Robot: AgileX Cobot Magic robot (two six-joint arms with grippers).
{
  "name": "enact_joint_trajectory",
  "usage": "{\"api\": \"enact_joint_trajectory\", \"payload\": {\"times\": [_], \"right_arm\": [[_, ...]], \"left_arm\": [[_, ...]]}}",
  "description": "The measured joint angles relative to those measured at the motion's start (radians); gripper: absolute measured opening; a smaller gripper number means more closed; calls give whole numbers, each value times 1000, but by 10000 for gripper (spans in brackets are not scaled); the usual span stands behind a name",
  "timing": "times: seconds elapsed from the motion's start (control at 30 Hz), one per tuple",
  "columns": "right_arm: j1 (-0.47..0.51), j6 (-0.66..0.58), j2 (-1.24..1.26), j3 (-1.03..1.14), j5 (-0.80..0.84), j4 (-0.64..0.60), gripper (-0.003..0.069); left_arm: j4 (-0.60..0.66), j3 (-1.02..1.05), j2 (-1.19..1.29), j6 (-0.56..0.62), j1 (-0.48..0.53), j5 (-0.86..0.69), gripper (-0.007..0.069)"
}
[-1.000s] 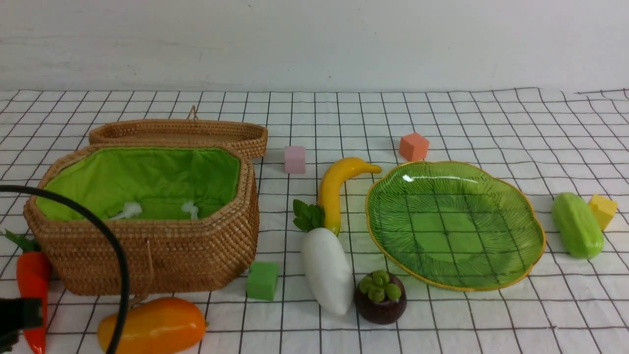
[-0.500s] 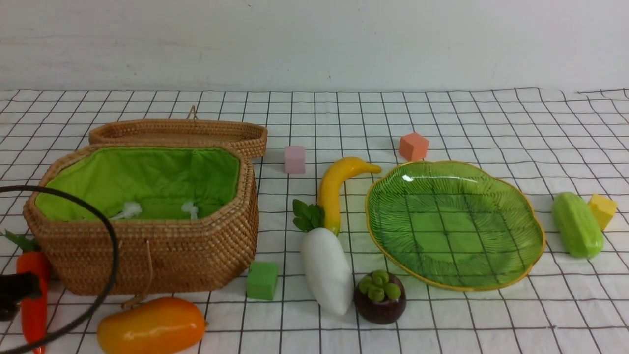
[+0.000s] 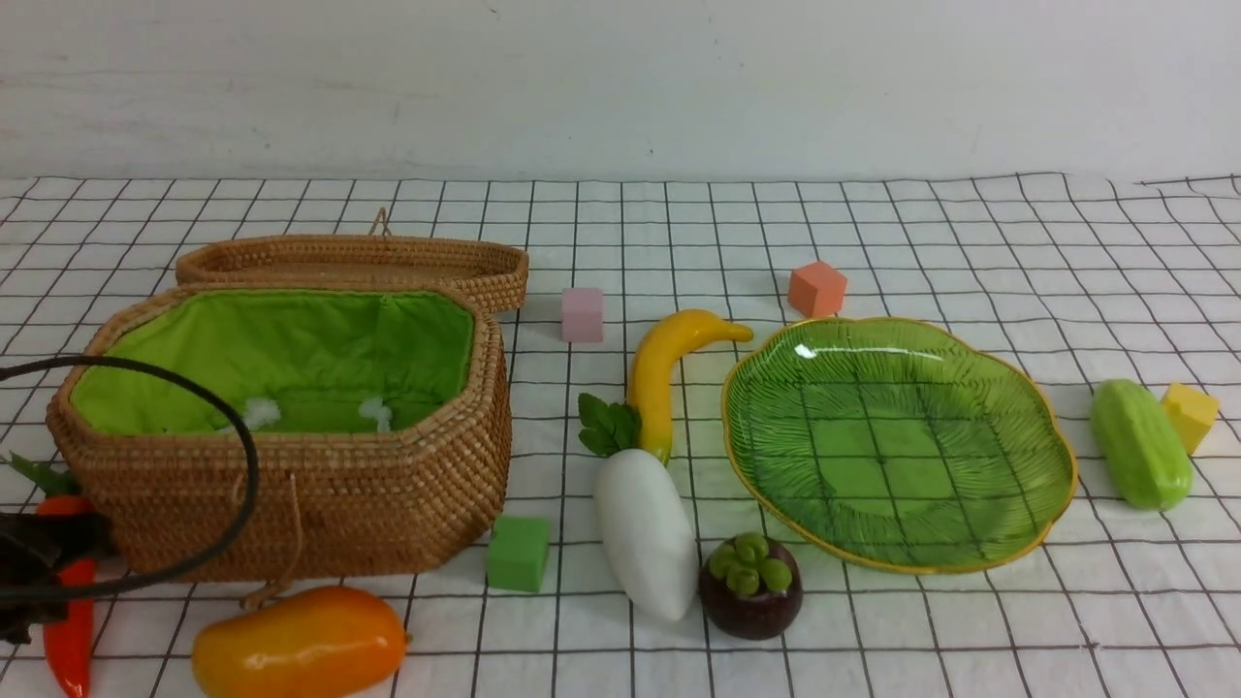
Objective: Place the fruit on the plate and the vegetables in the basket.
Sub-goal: Use the left arm to grab a carrot and put it into the left basket
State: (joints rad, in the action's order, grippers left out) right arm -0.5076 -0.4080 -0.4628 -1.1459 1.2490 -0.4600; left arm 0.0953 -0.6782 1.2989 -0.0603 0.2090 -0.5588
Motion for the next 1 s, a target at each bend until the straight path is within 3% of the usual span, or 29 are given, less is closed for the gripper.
{"api": "enact_joint_trajectory", "payload": {"times": [0.13,0.33,1.0], "right_arm": [[0,0,0,0,-1,0,142],[0,0,0,0,-2,0,144],[0,0,0,0,-67,-53,148]], "left_arm": [[-40,0,78,3,0,46,377],[-69,0,177,1,0,132,430],[-82,-28,345,-90,3,265,258]]}}
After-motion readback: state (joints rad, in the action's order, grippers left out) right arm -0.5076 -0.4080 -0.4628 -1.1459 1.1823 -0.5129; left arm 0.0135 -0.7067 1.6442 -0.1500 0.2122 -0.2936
